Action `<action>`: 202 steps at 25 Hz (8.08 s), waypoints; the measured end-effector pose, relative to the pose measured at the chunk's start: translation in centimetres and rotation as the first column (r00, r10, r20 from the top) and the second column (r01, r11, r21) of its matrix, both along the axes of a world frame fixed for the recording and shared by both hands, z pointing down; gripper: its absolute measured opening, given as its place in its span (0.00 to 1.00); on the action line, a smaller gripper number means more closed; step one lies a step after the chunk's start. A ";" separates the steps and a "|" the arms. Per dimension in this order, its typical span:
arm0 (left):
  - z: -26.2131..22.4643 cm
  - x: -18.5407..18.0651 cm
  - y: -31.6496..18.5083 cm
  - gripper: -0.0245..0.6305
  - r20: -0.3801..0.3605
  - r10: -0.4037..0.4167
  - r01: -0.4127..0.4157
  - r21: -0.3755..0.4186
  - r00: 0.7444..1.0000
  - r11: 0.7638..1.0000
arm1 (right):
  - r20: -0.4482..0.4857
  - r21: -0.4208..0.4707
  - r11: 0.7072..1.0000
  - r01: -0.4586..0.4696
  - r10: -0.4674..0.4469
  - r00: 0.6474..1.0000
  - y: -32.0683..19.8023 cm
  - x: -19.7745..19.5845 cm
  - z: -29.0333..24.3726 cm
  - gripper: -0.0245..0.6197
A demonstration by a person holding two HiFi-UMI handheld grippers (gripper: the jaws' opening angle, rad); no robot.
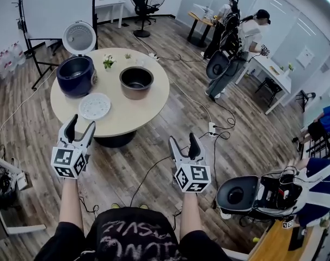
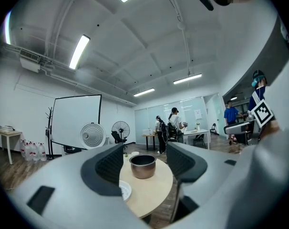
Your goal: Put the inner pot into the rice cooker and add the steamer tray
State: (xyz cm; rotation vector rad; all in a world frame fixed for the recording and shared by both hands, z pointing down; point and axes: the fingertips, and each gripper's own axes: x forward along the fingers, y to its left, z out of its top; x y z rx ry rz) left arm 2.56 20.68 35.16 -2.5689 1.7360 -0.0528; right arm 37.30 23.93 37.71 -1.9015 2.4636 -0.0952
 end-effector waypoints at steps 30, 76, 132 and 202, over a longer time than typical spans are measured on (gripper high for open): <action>2.5 4.5 -9.7 0.47 -0.015 -0.052 0.052 -0.023 0.999 0.998 | 0.041 -0.020 0.999 0.042 -0.042 0.998 -11.2 3.6 3.6 0.53; 17.4 2.7 -46.9 0.47 -0.076 -0.007 -0.024 -0.403 0.997 0.915 | 0.062 -0.364 0.930 0.056 -0.036 0.997 -48.0 -4.1 14.9 0.48; 23.7 5.0 -47.9 0.14 -0.146 -0.243 0.108 -0.605 0.959 0.789 | 0.110 -0.533 0.837 0.125 -0.078 0.991 -52.1 -8.0 21.9 0.17; 0.6 -33.6 -45.3 0.14 -0.277 -0.160 0.115 -0.173 0.947 0.978 | 0.066 -0.156 0.974 0.164 -0.155 0.986 -50.4 -46.7 -1.2 0.17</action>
